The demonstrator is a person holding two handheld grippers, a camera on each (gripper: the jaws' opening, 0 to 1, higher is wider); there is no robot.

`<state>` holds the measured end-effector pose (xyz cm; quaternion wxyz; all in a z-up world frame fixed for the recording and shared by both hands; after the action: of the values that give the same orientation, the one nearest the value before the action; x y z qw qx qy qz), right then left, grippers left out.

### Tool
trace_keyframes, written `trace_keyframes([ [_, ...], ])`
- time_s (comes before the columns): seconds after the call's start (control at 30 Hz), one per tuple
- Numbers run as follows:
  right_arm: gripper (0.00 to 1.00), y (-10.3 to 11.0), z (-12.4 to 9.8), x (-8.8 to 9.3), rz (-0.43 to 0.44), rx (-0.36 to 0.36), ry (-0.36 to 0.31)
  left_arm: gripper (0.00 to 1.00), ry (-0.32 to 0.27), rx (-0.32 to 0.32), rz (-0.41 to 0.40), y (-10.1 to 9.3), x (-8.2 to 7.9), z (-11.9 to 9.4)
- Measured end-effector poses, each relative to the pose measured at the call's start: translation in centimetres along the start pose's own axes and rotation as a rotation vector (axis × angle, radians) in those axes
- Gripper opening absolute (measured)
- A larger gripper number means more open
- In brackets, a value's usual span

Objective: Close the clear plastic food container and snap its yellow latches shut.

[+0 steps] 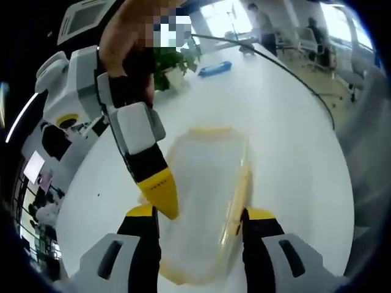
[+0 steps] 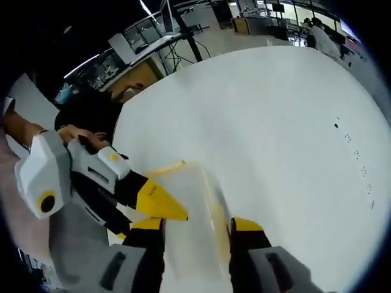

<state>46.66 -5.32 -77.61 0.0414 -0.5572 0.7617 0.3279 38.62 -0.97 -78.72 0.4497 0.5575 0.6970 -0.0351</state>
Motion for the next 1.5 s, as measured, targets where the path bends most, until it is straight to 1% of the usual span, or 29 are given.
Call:
trace_keyframes([
  [0.3, 0.39, 0.1, 0.0, 0.0, -0.009, 0.026, -0.006, 0.50, 0.003, 0.002, 0.003, 0.0, 0.0, -0.1],
  [0.77, 0.39, 0.8, -0.2, 0.1, -0.051, 0.103, -0.035, 0.51, 0.018, 0.013, 0.007, 0.1, -0.1, -0.1],
  [0.9, 0.38, 1.2, -0.2, 0.2, -0.077, 0.142, -0.050, 0.51, 0.020, 0.015, 0.006, 0.1, -0.1, -0.1],
  [1.23, 0.37, 1.8, -0.3, 0.3, -0.108, 0.217, -0.083, 0.51, 0.023, 0.016, 0.018, 0.1, -0.1, -0.1],
  [1.4, 0.37, 1.9, -0.4, 0.5, -0.102, 0.241, -0.118, 0.51, 0.027, 0.016, 0.022, 0.1, -0.2, -0.1],
  [1.5, 0.38, 2.0, -0.4, 0.6, -0.096, 0.259, -0.128, 0.52, 0.023, 0.020, 0.033, 0.0, -0.2, -0.1],
])
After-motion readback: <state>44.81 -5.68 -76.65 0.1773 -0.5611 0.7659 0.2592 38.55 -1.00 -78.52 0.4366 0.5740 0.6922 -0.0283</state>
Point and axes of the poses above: the point that each gripper's makers call its tool centre point, and the gripper's own axes: z roughly forward along the fingers, y roughly to its left, x roughly out of its underside, the point moved 6 cm from there along -z, roughly backward along the fingers, and after that the axes turned 8 degrees about -x, right-handed, at the moved point
